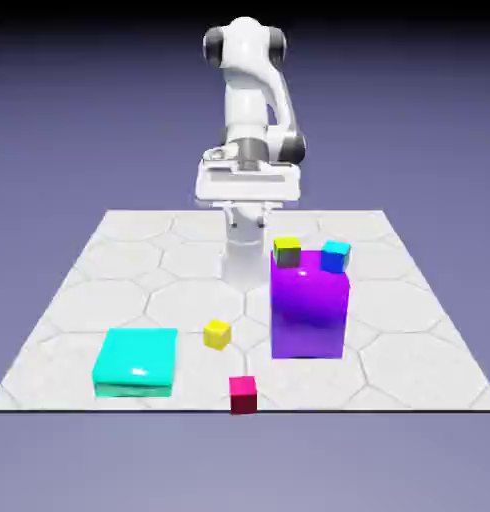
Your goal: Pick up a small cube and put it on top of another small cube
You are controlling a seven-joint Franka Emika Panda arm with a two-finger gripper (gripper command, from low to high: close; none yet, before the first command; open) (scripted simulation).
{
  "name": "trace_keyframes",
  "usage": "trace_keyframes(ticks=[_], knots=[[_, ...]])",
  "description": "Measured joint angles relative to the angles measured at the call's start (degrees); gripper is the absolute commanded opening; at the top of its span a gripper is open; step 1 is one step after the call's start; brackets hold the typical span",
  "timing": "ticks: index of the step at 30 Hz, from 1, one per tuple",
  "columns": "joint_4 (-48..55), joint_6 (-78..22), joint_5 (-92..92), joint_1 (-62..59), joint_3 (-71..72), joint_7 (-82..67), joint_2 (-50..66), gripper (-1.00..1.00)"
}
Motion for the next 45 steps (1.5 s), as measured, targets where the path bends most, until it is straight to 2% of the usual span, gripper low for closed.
trace_keyframes(ticks=[17,23,24,26,31,34,38,45], knots=[[7.24,-33.05,6.2,-13.44,-0.41,9.27,34.75,0.0],[6.34,-21.8,8.44,-13.86,1.08,7.62,45.12,0.0],[6.25,-20.73,8.65,-13.9,1.22,7.47,46.11,-1.0],[6.25,-20.72,8.69,-13.9,1.23,7.44,46.11,-1.0],[7.15,-31.97,6.55,-13.49,-0.24,9.01,35.74,-1.0],[7.51,-32.98,6.18,-13.1,0.56,9.45,32.68,-1.0],[9.91,-38.25,8.91,-12.99,5.79,15.21,24.38,-1.0],[15.85,-54.79,18.1,-10.82,17.29,31.53,9.84,-1.0]])
